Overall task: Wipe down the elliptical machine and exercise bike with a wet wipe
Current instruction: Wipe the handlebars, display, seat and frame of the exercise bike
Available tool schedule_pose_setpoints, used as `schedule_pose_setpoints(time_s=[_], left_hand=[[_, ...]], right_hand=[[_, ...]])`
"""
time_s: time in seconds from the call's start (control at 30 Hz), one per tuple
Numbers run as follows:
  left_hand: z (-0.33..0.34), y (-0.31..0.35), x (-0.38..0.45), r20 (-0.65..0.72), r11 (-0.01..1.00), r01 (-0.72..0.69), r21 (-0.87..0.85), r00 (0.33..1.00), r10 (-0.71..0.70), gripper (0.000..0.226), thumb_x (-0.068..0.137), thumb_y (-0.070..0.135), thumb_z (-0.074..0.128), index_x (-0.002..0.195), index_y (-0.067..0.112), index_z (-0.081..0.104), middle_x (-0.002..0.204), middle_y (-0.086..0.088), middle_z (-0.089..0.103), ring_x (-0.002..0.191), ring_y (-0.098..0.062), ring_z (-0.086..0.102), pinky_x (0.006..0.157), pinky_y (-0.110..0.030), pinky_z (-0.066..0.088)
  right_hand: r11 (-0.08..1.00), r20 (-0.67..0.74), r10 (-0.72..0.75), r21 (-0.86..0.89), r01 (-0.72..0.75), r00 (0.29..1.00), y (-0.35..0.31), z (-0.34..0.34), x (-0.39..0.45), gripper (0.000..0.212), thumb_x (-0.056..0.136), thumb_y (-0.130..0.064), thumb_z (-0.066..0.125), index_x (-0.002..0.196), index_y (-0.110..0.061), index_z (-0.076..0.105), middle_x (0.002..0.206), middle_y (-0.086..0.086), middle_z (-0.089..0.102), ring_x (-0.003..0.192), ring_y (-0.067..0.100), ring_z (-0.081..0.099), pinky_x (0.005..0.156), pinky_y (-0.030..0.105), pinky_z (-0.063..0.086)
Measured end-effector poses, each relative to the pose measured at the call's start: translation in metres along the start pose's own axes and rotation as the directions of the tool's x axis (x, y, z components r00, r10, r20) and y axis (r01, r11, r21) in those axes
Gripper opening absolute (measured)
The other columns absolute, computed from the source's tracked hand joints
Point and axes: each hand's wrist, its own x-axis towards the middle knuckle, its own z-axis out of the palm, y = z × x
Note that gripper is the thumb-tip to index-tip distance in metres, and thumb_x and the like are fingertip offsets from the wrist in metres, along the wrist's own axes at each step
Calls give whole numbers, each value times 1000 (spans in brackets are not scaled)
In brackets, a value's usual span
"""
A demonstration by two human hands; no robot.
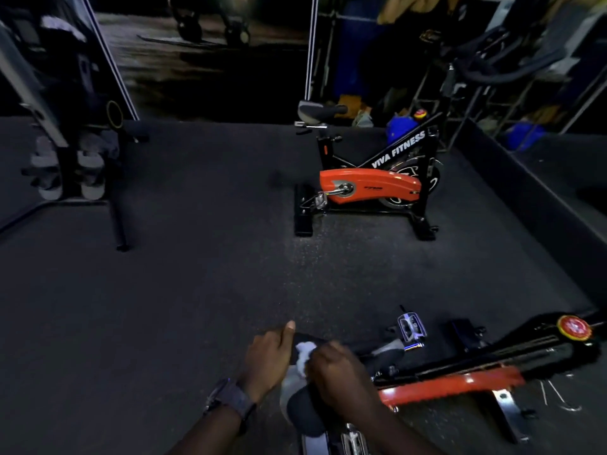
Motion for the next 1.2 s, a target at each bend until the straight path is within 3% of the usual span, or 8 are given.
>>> schedule_pose_setpoints(time_s=[0.13,0.23,0.33,0.47,0.63,0.9,1.07,1.2], left_hand=[[-2,4,1,47,1000,-8,12,999,8,59,108,51,29,115,14,74,127,-11,70,124,-30,60,99,-33,43],[-4,8,2,93,1000,-24,-21,995,26,68,105,58,24,112,15,77,123,-7,73,122,-26,61,98,-31,42],[-5,10,6,174,995,-22,-99,984,39,84,97,70,20,113,10,76,121,-11,73,116,-25,64,104,-37,45],[-4,9,9,200,989,7,-150,979,24,82,96,74,18,125,20,72,133,-8,68,126,-25,60,110,-40,42],[-8,14,9,189,982,15,-190,982,21,69,105,60,22,108,18,76,125,-10,72,122,-24,63,99,-28,39],[-6,12,7,220,980,25,-199,975,20,82,101,69,18,133,12,66,143,-9,61,132,-27,55,113,-40,38],[-8,12,9,223,974,31,-223,975,20,86,97,76,17,136,16,64,145,-7,60,136,-27,53,118,-47,35],[-11,15,6,226,971,46,-233,974,9,86,97,76,18,140,16,62,147,-7,58,137,-26,52,119,-49,34]], right_hand=[[926,-11,299,244,-287,954,1,-1,19,20,75,-7,58,84,-22,65,95,-5,70,91,14,65,82,26,49],[947,171,179,236,-217,969,-31,11,21,32,84,-14,53,115,-18,63,121,3,65,112,19,60,95,33,45],[988,71,55,138,-64,996,-13,14,-11,37,80,-21,50,111,-24,71,114,-4,71,105,11,66,93,24,48],[957,27,276,91,-277,961,22,12,-11,28,83,-18,53,106,-21,68,107,1,70,98,21,67,86,36,53],[989,22,133,66,-134,991,-20,36,-2,45,83,-16,63,128,-14,61,134,7,61,126,22,56,105,38,46],[941,67,325,-118,-316,943,-2,30,-18,70,98,-59,29,141,-8,50,147,13,49,139,25,43,117,46,29],[991,181,90,-111,-70,979,-30,31,-43,78,97,-68,26,152,-14,33,159,7,29,149,19,22,121,46,15],[943,137,311,-169,-288,940,-3,21,-52,88,93,-75,13,155,-14,26,162,8,19,151,19,14,121,48,8]])
